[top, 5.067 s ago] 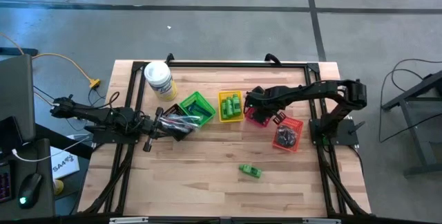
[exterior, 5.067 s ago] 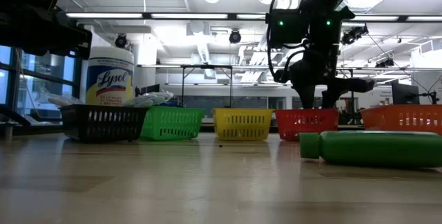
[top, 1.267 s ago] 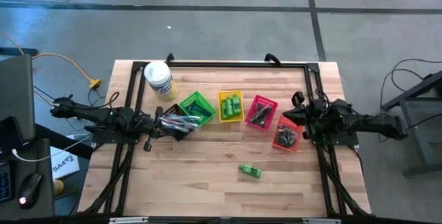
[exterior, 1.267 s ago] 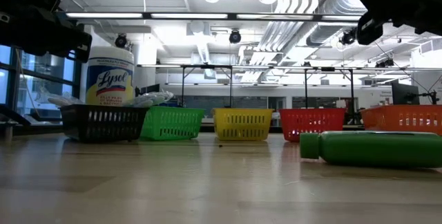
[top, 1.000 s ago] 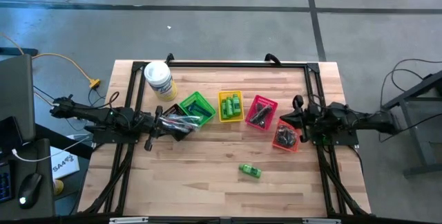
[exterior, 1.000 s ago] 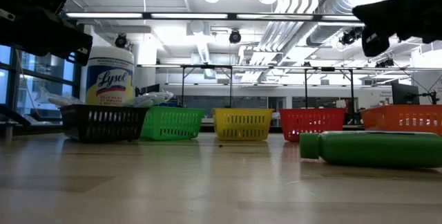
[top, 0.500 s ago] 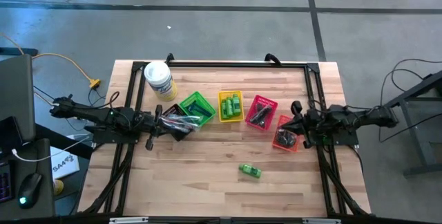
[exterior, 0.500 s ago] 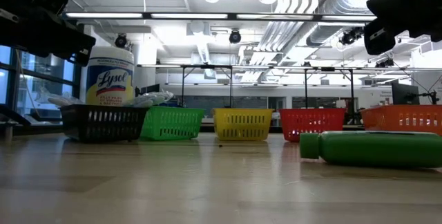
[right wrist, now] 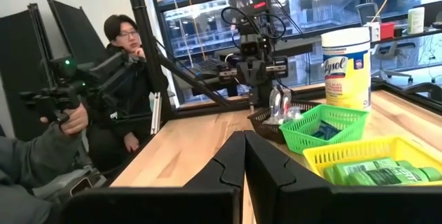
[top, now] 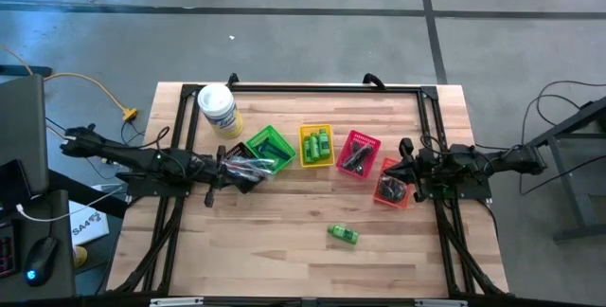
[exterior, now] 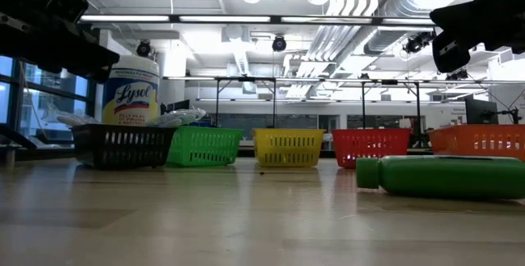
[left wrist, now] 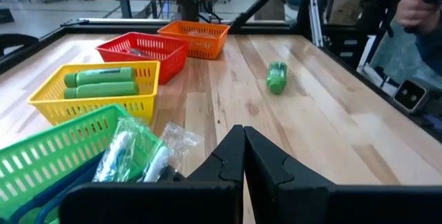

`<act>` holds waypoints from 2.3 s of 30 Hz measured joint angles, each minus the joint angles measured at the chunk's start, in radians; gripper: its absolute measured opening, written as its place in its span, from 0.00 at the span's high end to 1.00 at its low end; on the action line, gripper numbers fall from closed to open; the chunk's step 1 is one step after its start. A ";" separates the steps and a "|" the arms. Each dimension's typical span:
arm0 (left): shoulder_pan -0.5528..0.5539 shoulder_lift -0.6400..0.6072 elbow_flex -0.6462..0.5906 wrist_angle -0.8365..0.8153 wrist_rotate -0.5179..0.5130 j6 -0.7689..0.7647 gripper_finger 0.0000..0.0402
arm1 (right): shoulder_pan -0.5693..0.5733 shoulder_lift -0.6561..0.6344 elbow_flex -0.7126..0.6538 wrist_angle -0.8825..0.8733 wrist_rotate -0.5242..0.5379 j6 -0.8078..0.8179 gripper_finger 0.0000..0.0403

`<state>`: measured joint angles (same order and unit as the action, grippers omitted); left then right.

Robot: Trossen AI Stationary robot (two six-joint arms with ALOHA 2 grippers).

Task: Pick & Place Travel size toiletries
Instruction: Put the green bottle shampoo into the yellow bin

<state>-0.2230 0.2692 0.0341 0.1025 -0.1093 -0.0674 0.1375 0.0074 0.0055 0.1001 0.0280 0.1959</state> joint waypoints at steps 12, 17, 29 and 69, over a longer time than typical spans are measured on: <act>0.000 0.446 0.188 0.153 -0.004 -0.016 0.98 | 0.000 0.000 0.000 -0.034 0.000 -0.006 0.99; 0.000 0.645 0.261 0.270 0.001 0.009 0.86 | 0.000 0.000 0.000 -0.055 -0.001 -0.001 0.99; 0.000 1.069 0.597 0.183 0.154 -0.016 0.55 | 0.000 0.000 0.000 -0.056 0.032 0.017 0.99; -0.065 1.915 1.485 -0.039 0.287 0.142 0.14 | 0.000 0.013 0.000 -0.066 0.051 0.010 0.99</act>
<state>-0.2882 2.1845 1.5192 0.0639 0.1776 0.0746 0.1375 0.0200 0.0059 0.0341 0.0791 0.2062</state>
